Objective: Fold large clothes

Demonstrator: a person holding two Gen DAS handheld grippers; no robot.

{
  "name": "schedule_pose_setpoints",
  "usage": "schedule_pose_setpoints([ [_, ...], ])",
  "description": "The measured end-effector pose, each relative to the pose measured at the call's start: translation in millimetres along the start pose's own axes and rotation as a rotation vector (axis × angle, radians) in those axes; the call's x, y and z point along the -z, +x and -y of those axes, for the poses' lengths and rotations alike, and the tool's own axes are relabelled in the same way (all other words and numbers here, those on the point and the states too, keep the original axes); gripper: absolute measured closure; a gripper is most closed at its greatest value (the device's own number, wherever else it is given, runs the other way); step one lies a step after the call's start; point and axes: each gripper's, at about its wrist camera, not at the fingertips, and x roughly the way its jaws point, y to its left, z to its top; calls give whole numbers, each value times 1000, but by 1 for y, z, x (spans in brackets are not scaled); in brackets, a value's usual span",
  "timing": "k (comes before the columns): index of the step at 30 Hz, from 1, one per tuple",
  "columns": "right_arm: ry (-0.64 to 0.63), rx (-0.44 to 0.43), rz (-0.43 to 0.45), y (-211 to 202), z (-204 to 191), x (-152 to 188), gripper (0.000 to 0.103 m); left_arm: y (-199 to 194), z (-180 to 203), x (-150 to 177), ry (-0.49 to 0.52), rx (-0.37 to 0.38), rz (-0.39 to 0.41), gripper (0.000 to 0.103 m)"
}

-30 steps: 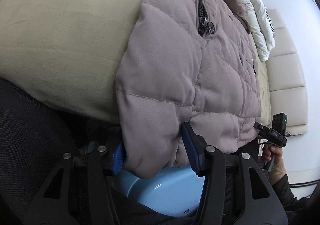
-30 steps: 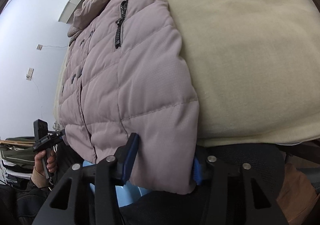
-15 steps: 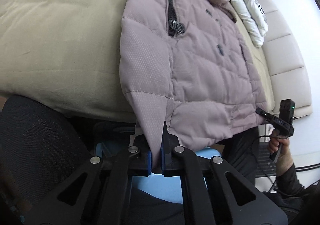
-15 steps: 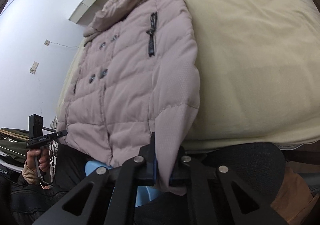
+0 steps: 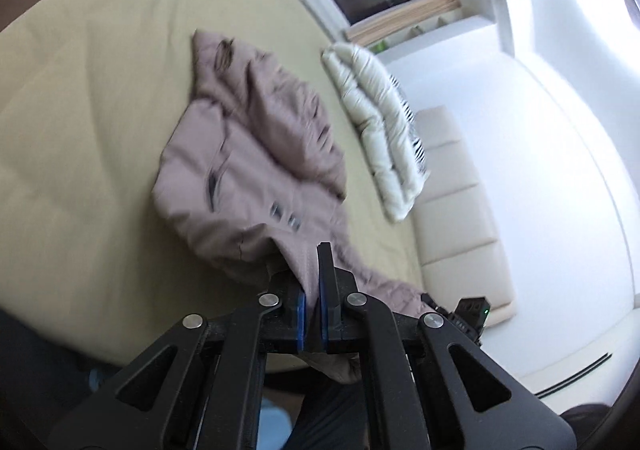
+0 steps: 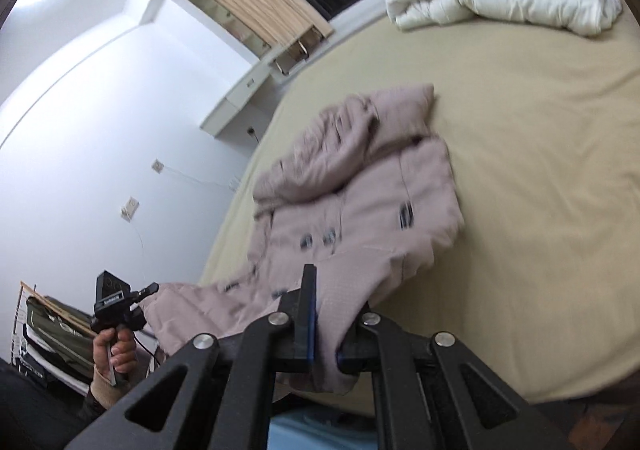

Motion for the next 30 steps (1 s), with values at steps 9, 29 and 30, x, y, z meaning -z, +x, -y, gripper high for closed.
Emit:
schedule_pose_setpoints([
  [9, -39, 32, 157, 61, -5, -140, 95, 50, 23, -160, 61, 26, 128, 100],
  [29, 209, 254, -5, 338, 142, -277, 85, 250, -130, -350, -241, -92, 145, 96],
  [30, 236, 221, 13, 334, 146, -275, 79, 243, -136, -348, -273, -55, 168, 96],
])
